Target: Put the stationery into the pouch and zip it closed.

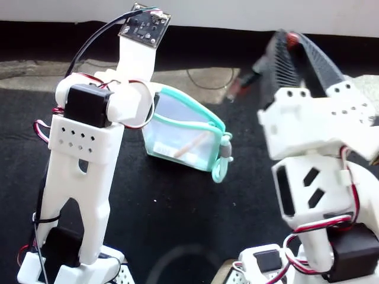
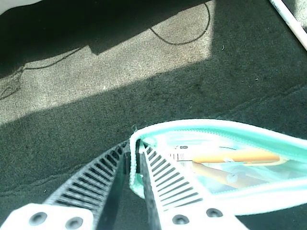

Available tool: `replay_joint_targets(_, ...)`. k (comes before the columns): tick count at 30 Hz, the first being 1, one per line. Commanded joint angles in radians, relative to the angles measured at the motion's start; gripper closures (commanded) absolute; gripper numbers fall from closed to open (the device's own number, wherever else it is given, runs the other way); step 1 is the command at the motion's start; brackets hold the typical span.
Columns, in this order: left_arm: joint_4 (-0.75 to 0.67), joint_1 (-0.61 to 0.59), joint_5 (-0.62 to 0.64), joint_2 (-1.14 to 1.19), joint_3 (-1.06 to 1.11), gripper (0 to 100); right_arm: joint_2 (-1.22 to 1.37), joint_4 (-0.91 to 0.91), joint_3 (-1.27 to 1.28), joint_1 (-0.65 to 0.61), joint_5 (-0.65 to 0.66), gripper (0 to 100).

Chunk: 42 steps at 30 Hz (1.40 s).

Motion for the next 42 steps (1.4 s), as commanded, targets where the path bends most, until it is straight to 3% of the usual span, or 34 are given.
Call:
replay_joint_targets(1, 0.014, -0.019, 0.008, 0.094, -0.008, 99, -0.007, -0.044, -0.016, -0.130, 0.029, 99.2)
replay_joint_targets(5, 0.014, -0.064, 0.008, 0.096, -0.073, 99, -0.001, -0.042, -0.007, -0.226, 0.029, 99.2)
replay_joint_targets(21, 0.021, -0.088, 0.008, 0.096, -0.090, 99, 0.196, -0.048, 0.116, -0.226, 0.035, 99.2)
replay_joint_targets(42, 0.025, -0.088, 0.008, 0.096, -0.087, 99, 0.314, -0.185, -0.160, -0.225, 0.035, 99.2)
